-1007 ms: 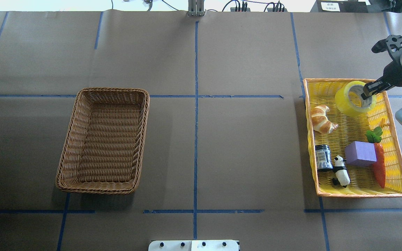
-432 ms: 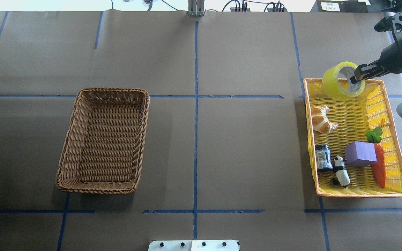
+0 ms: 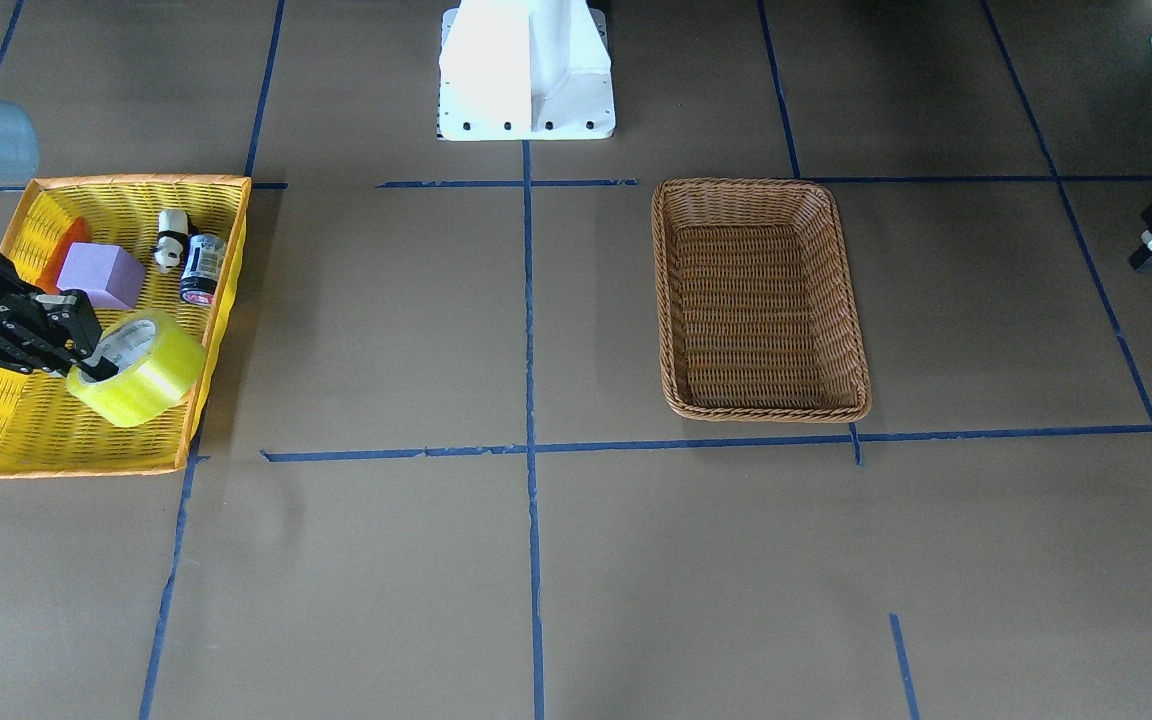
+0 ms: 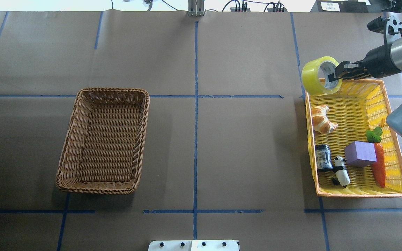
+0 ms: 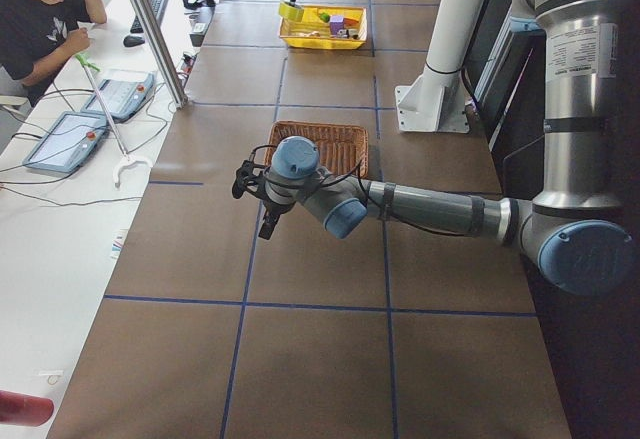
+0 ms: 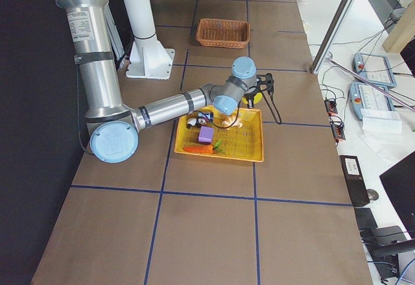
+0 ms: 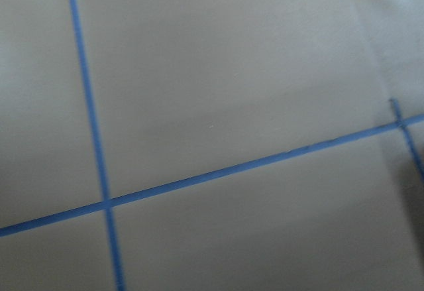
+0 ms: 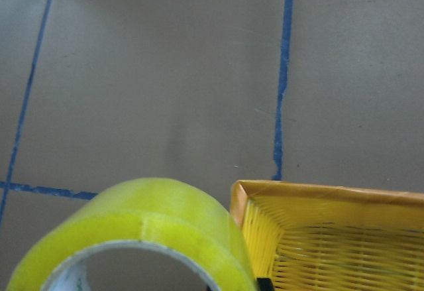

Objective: Move tape to another basket

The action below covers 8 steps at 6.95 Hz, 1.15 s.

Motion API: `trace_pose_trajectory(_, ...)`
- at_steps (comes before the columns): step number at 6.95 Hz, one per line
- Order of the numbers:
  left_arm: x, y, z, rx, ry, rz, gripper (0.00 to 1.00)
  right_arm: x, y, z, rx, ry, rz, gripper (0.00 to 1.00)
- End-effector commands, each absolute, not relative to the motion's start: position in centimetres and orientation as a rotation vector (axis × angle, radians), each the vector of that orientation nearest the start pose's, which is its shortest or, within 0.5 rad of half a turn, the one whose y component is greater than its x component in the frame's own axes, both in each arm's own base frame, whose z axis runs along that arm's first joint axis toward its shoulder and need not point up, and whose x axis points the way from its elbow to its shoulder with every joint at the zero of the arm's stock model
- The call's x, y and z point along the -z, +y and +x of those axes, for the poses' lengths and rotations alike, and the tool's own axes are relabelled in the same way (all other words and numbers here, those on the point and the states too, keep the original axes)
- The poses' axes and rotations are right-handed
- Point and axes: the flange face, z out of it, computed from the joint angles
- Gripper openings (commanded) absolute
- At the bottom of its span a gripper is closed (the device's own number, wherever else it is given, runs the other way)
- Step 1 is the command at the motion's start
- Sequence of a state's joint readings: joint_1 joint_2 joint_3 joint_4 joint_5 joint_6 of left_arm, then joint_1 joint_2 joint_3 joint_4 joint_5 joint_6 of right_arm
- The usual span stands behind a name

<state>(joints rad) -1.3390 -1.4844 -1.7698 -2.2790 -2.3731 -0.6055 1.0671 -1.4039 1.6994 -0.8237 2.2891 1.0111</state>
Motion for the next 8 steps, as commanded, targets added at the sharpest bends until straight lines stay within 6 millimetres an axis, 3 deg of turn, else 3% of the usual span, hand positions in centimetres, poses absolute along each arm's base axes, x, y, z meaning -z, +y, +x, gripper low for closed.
trace_pose_trajectory(1, -47.4, -45.5, 8.3, 0.187, 1.225, 0.383, 1.0, -40.7, -50.3, -23.1, -0.105, -1.3, 0.281, 0.0)
trace_pose_trajectory(3, -40.4, -43.8, 9.9, 0.285, 1.4, 0.334, 1.0, -39.5, -47.8, -24.5, -0.135, -1.485, 0.26, 0.0)
trace_pose_trajectory(5, -33.1, -40.1, 12.3, 0.319, 1.53, 0.279, 1.0, -38.5, -45.5, -26.0, -0.161, -1.638, 0.261, 0.0)
trace_pose_trajectory(7, -27.6, -36.8, 17.7, 0.299, 1.645, 0.235, 1.0, -37.4, -43.7, -26.0, -0.148, -1.757, 0.24, 0.0)
trace_pose_trajectory(8, -23.7, -36.0, 21.4, 0.256, 1.734, 0.174, 1.0, -36.8, -42.8, -25.8, -0.133, -1.817, 0.226, 0.0)
